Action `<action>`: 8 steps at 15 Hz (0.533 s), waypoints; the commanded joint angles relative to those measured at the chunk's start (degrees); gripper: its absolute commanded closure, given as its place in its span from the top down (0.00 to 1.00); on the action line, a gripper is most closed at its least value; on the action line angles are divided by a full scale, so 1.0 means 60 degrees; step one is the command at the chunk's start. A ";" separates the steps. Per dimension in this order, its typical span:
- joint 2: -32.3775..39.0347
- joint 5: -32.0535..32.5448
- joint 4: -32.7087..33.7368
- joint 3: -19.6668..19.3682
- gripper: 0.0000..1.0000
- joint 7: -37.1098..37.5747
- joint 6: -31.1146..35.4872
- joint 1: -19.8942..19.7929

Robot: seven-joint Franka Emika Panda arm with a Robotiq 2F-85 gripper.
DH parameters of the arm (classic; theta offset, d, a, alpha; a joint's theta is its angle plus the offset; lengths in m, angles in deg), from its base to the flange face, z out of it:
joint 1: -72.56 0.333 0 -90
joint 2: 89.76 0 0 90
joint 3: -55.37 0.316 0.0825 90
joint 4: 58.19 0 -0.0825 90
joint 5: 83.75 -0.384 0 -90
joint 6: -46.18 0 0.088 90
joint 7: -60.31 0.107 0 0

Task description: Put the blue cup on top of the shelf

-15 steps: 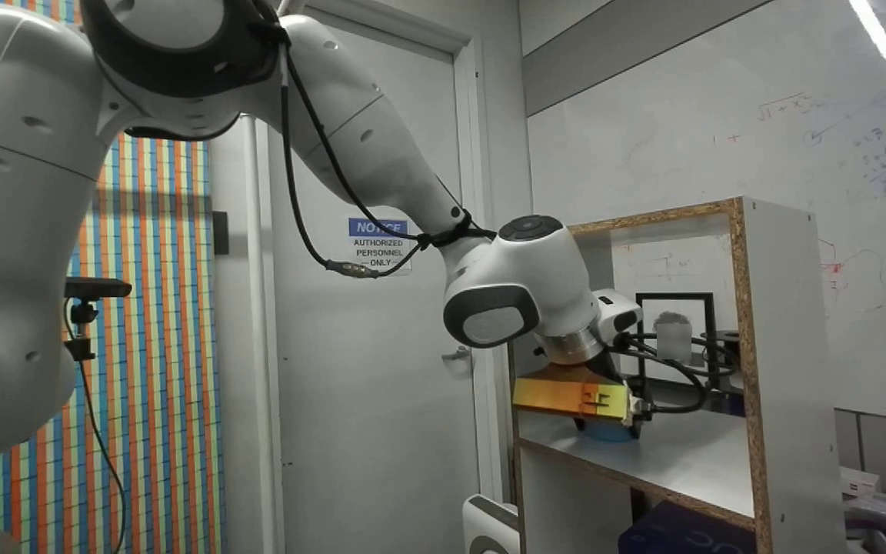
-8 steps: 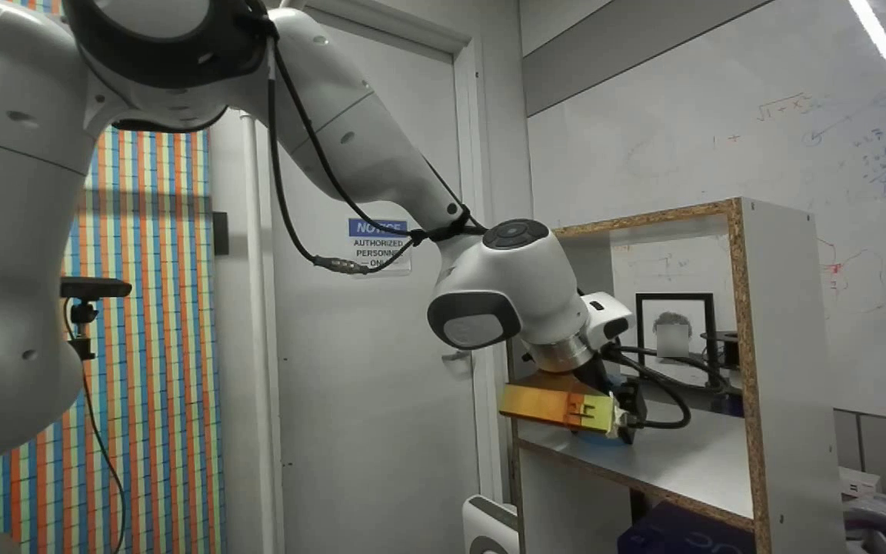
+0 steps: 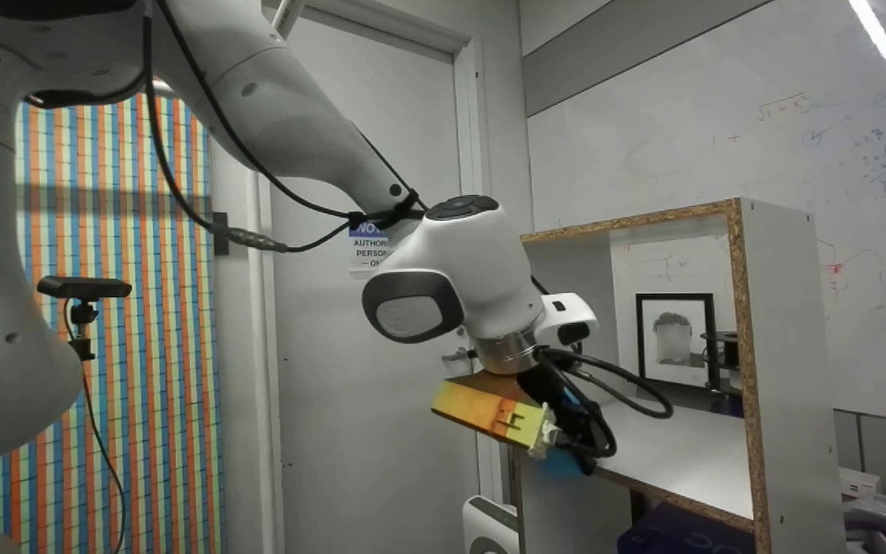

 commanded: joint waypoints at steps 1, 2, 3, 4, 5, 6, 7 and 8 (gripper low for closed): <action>-0.2345 0.0866 -0.1746 -0.0196 0.55 0.1151 -0.0883 -0.0218; -0.2825 0.1212 -0.1999 -0.0236 0.55 0.1484 -0.1221 -0.0332; -0.3297 0.2004 -0.2203 -0.1688 0.55 0.2141 -0.1468 0.0899; -0.3794 0.2589 -0.2354 -0.1935 0.55 0.2617 -0.1695 0.0939; -0.4316 0.3180 -0.2436 -0.2329 0.55 0.3142 -0.1775 0.1126; -0.4836 0.3786 -0.2545 -0.2661 0.55 0.3612 -0.1704 0.1285; -0.5298 0.4438 -0.2482 -0.2891 0.55 0.4169 -0.1742 0.1350; -0.5668 0.5017 -0.2313 -0.3127 0.55 0.4575 -0.1823 0.1368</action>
